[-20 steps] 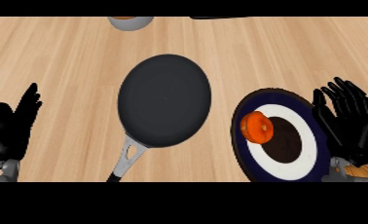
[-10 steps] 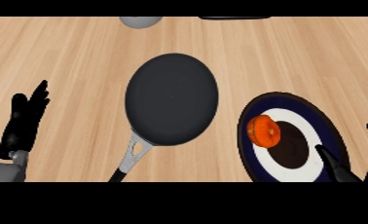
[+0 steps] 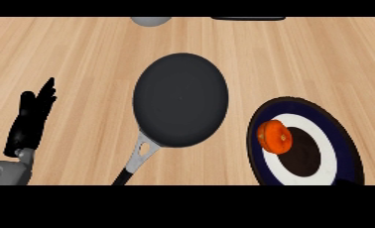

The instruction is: Pick the squash from the plate and place it in the pan

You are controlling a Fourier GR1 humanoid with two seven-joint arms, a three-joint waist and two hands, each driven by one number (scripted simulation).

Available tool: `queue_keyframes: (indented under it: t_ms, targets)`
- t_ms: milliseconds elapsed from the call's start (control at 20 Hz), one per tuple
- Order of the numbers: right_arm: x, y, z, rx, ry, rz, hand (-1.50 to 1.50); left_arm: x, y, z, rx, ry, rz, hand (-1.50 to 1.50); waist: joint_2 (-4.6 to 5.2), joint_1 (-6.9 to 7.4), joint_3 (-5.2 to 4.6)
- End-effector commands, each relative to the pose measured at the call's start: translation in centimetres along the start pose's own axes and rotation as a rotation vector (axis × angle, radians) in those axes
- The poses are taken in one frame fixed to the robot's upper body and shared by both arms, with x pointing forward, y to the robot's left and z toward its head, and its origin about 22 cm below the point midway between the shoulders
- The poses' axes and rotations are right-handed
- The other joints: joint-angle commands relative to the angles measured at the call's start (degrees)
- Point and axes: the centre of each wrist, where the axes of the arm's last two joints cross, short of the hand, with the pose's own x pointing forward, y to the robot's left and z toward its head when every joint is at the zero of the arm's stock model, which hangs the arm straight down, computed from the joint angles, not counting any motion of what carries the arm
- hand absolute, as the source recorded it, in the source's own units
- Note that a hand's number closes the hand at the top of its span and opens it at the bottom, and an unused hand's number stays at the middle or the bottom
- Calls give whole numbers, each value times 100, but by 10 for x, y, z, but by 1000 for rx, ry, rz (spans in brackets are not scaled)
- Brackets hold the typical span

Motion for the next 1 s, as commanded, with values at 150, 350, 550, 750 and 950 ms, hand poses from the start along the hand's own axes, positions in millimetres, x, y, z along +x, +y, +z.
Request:
queue_keyframes:
  t_ms: [150,350,550,750,950]
  targets:
    - [56,-1,-13,166,187,302,-150,0,-1,-2,-16,6,8,0,11,167,6]
    - [72,21,-20,239,240,385,-150,15,0,-9,-20,0,1,0,-3,127,24]
    - [80,48,-32,333,294,400,-150,10,0,-3,-25,-17,-4,0,-14,142,31]
    - [76,72,-34,330,304,389,-150,8,6,5,-20,12,16,0,-41,19,34]
    - [72,93,-25,337,312,467,-150,15,21,-13,2,20,19,0,-41,-35,32]
